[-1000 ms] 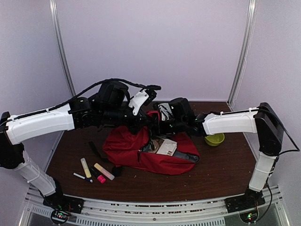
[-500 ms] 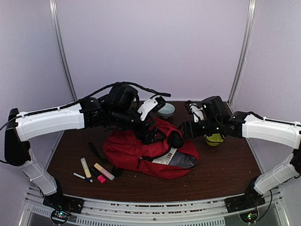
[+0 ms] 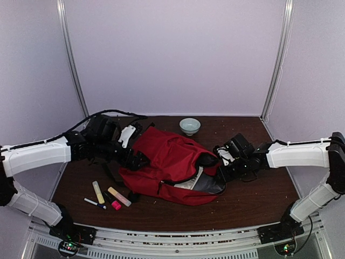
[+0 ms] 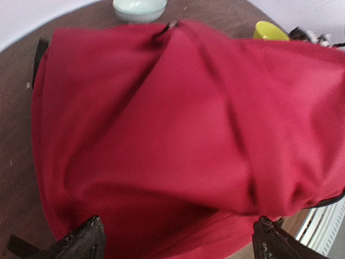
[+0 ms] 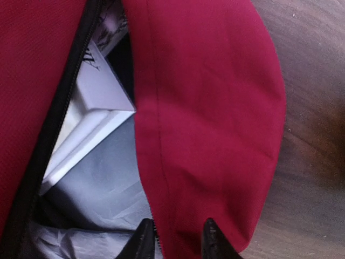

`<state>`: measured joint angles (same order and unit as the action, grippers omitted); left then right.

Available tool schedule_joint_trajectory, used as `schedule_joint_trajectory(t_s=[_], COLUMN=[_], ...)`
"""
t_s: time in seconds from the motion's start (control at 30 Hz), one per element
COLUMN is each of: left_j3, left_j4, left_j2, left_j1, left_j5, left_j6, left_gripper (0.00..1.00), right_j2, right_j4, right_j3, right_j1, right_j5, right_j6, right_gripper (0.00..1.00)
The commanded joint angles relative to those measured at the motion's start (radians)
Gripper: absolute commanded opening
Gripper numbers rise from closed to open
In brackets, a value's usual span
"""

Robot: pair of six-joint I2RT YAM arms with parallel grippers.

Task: Pack the student bag
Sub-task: Adjust the student bag at the center of the board.

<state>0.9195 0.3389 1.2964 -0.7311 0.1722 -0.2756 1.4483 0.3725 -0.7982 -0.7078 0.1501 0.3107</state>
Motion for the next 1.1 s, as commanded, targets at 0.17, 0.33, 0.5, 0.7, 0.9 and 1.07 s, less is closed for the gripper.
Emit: schedule_joint_trajectory(t_s=[0.17,0.33,0.5,0.7,0.9,1.07], left_j3=[-0.171,-0.177,-0.172,-0.223,-0.308,-0.326], left_j4=[-0.174,-0.135,-0.109,-0.083,-0.099,-0.188], left_j2=[0.001,-0.023,-0.096,-0.131,-0.163,-0.134], left_j1=[0.033,0.025,-0.018,-0.02,-0.019,-0.012], left_j5=[0.129,0.148,0.118,0.034,-0.111,-0.128], left_j6=[-0.085,-0.034,0.022,-0.031,-0.112,-0.095], left_gripper=[0.98,0.98,0.98,0.98,0.98,0.98], right_j2=[-0.073,-0.131,-0.055,-0.149,-0.374,-0.298], right_j4=[-0.019,-0.066,-0.131,-0.09,-0.034,-0.064], right_j3=[-0.032,-0.096,-0.184,-0.226,-0.11,-0.116], right_j1=[0.096,0.209,0.287,0.258,-0.168,-0.463], right_j5=[-0.076,-0.069,-0.046,-0.14,-0.406,-0.341], right_j6=[-0.025,-0.008,0.022,0.037,0.024,0.08], right_gripper=[0.0,0.0,0.1,0.44,0.42,0.42])
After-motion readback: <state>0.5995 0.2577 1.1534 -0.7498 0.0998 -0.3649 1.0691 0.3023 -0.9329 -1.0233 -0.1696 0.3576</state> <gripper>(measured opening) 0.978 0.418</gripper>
